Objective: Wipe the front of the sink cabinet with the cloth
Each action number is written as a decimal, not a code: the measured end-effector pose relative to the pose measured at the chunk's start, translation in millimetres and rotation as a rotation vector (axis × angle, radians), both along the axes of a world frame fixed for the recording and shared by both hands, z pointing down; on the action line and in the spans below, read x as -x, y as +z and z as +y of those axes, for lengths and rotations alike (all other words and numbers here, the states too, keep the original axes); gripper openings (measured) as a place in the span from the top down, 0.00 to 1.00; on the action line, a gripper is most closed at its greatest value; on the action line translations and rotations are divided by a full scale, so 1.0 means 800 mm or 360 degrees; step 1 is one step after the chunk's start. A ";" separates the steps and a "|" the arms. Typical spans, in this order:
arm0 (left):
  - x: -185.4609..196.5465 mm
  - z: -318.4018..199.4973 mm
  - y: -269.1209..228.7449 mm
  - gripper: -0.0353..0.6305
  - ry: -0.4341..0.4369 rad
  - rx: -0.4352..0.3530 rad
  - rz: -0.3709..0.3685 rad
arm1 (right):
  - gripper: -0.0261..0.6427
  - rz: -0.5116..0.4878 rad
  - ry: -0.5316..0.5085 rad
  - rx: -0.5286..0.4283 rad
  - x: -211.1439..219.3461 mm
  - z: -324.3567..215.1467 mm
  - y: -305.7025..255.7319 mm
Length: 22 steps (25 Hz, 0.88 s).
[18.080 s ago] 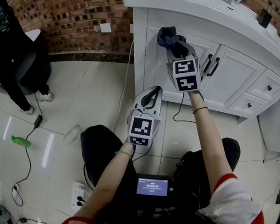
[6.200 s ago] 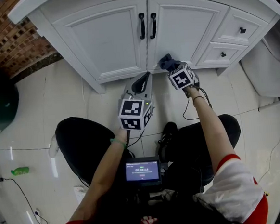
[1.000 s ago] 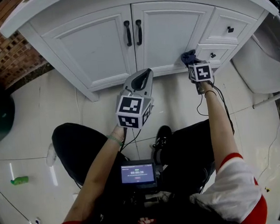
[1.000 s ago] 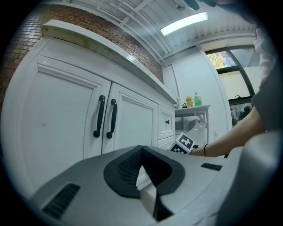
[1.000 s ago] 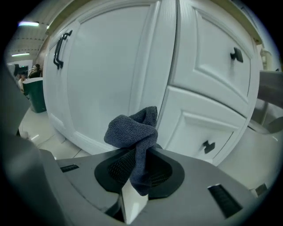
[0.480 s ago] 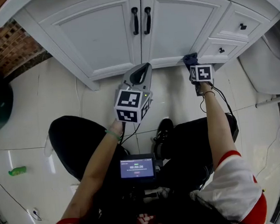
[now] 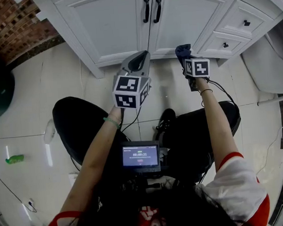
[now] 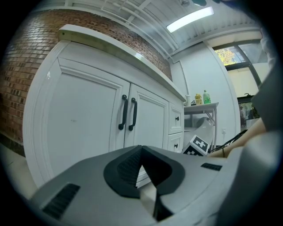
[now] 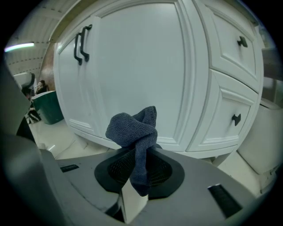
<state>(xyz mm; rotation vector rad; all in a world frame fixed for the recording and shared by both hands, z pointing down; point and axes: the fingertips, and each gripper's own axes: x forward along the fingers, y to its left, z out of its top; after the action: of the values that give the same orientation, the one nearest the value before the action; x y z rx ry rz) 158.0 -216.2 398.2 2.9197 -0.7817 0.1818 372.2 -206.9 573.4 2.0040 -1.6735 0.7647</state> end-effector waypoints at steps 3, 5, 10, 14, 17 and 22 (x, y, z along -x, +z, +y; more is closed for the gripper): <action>0.026 0.007 -0.005 0.90 -0.0045 0.0001 0.0000 | 0.83 -0.0006 -0.0114 -0.0059 0.055 0.000 -0.027; 0.043 0.011 -0.013 0.90 -0.0075 -0.0012 0.0017 | 0.83 -0.0007 -0.0188 -0.0118 0.091 -0.001 -0.049; 0.075 0.029 -0.022 0.90 -0.0112 -0.0046 0.0038 | 0.83 -0.0078 -0.0301 -0.0299 0.174 0.012 -0.101; 0.096 0.046 -0.010 0.90 -0.0130 -0.0037 0.0009 | 0.83 -0.0141 -0.0332 -0.0422 0.226 0.036 -0.130; 0.112 0.074 -0.011 0.90 -0.0141 -0.0076 -0.0008 | 0.83 -0.0199 -0.0352 -0.0518 0.260 0.065 -0.144; 0.120 0.116 -0.021 0.90 -0.0146 -0.0124 -0.0001 | 0.83 -0.0241 -0.0363 -0.0556 0.285 0.102 -0.148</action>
<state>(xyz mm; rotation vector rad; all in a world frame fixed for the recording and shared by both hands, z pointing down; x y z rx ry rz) 62.1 -123.5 381.2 2.9475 -0.9417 0.1474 144.0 -125.3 454.9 1.9620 -2.2083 0.5867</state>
